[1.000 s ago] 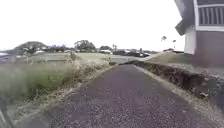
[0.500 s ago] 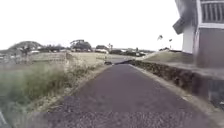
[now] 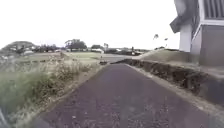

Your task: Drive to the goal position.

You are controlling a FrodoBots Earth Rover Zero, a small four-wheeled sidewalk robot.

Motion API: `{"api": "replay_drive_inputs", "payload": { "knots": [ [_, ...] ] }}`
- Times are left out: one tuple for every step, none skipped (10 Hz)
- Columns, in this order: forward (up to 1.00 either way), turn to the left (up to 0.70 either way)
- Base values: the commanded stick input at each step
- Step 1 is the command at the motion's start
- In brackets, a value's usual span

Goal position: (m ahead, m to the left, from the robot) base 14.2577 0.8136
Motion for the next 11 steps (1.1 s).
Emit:
{"api": "replay_drive_inputs", "payload": {
  "knots": [
    [1.00,-0.26],
    [1.00,0.00],
    [1.00,0.00],
    [1.00,0.00],
    [1.00,0.00],
    [1.00,0.00],
    [1.00,0.00],
    [1.00,0.00],
    [1.00,0.00],
    [1.00,0.00],
    [1.00,0.00]
  ]
}}
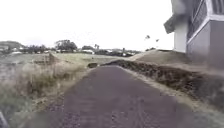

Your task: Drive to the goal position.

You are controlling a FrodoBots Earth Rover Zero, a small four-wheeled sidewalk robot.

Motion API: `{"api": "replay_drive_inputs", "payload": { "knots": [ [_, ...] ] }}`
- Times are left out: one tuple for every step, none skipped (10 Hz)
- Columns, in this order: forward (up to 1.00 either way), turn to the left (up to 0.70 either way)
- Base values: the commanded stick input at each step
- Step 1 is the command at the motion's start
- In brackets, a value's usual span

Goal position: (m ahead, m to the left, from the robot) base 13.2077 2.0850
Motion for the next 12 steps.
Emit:
{"api": "replay_drive_inputs", "payload": {
  "knots": [
    [1.00,0.00],
    [1.00,0.00],
    [1.00,0.00],
    [1.00,0.00],
    [1.00,0.00],
    [1.00,0.00],
    [1.00,0.00],
    [1.00,0.00],
    [1.00,0.00],
    [1.00,0.00],
    [1.00,0.00],
    [1.00,0.00]
  ]
}}
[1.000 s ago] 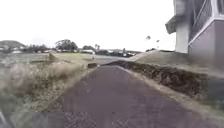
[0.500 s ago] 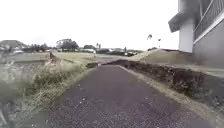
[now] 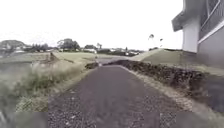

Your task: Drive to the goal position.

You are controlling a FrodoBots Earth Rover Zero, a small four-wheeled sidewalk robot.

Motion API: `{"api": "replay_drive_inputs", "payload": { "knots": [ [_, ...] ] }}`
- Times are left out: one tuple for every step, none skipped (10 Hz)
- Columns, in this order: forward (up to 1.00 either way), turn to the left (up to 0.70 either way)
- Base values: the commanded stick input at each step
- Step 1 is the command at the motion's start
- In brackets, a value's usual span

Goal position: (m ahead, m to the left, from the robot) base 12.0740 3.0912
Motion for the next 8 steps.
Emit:
{"api": "replay_drive_inputs", "payload": {
  "knots": [
    [1.00,0.00],
    [1.00,0.00],
    [1.00,0.00],
    [1.00,0.00],
    [1.00,0.00],
    [1.00,0.00],
    [1.00,0.00],
    [1.00,0.00]
  ]
}}
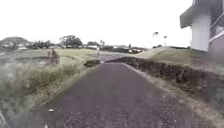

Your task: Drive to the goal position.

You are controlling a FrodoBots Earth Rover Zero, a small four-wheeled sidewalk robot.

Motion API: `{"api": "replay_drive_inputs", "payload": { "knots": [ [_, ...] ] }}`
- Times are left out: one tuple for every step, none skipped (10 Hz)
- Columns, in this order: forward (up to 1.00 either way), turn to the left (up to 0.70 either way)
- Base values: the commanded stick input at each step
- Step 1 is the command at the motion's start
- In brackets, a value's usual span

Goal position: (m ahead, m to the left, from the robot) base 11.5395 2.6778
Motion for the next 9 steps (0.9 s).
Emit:
{"api": "replay_drive_inputs", "payload": {
  "knots": [
    [1.00,0.00],
    [1.00,0.00],
    [1.00,0.00],
    [1.00,0.00],
    [1.00,0.00],
    [1.00,0.00],
    [1.00,0.00],
    [1.00,0.00],
    [1.00,0.00]
  ]
}}
